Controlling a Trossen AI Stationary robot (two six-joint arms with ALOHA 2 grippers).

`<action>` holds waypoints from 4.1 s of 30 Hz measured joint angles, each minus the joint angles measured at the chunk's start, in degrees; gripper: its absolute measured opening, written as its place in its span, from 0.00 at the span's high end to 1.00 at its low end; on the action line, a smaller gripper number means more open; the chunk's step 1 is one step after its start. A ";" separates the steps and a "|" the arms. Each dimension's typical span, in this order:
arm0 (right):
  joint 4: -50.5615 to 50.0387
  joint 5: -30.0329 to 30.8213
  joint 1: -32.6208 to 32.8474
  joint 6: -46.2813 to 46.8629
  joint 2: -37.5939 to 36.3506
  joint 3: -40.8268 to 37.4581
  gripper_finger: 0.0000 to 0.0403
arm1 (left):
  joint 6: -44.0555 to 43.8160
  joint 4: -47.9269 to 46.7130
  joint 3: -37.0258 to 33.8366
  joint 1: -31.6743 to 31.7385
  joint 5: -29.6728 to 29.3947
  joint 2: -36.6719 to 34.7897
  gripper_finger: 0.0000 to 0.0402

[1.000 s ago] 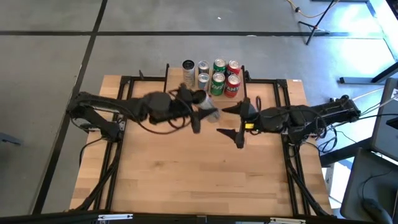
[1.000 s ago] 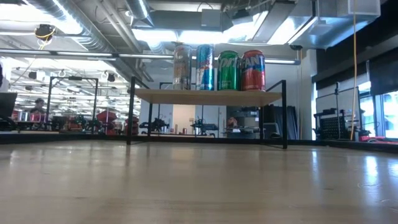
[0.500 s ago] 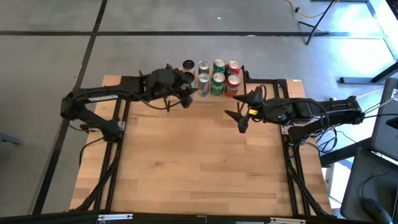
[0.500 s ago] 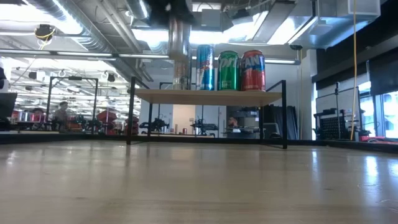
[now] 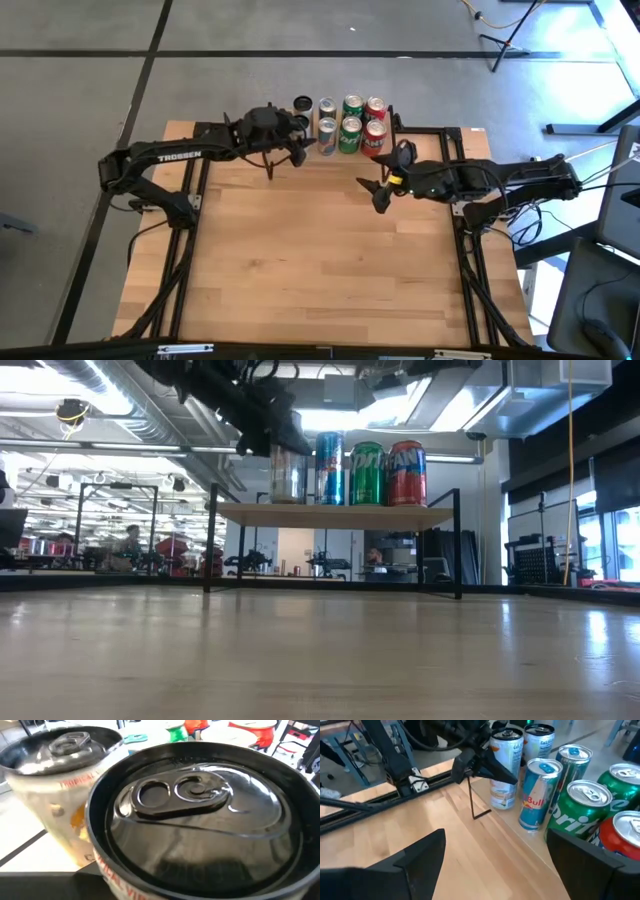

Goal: Place canned beverage on shelf
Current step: Put the white soda can on the shelf aligned with the other white soda can, then return to Home Position

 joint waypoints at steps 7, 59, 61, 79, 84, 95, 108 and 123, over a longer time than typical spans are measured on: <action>-1.01 -0.06 0.01 0.99 0.85 -0.06 0.18 | 0.03 4.92 -3.03 0.78 0.78 0.33 0.41; 5.42 -21.69 -3.93 -0.73 -21.42 -18.50 0.90 | -19.09 -4.10 -26.12 -22.88 9.73 -43.30 0.91; 6.91 -21.56 -3.93 -0.73 -26.42 -23.17 0.88 | -19.84 -6.01 -28.28 -23.36 9.77 -46.04 0.89; 16.06 -31.64 -3.98 -7.60 -68.06 -55.35 0.86 | -7.20 33.67 -55.12 -23.64 8.46 -53.41 0.87; 14.92 -29.07 -3.98 -7.52 -69.66 -57.86 0.86 | -8.04 30.52 -58.78 -23.63 6.65 -58.20 0.87; 22.95 -29.19 -3.98 -9.64 -70.01 -66.81 0.86 | -6.01 12.10 -58.89 -23.61 6.54 -67.72 0.87; 33.96 -32.15 -3.98 -13.80 -69.52 -72.91 0.86 | -7.60 5.37 -58.89 -23.64 9.33 -73.24 0.87; 33.74 -32.17 -3.98 -13.73 -69.50 -72.91 0.86 | -7.58 5.48 -58.89 -23.64 9.08 -73.22 0.87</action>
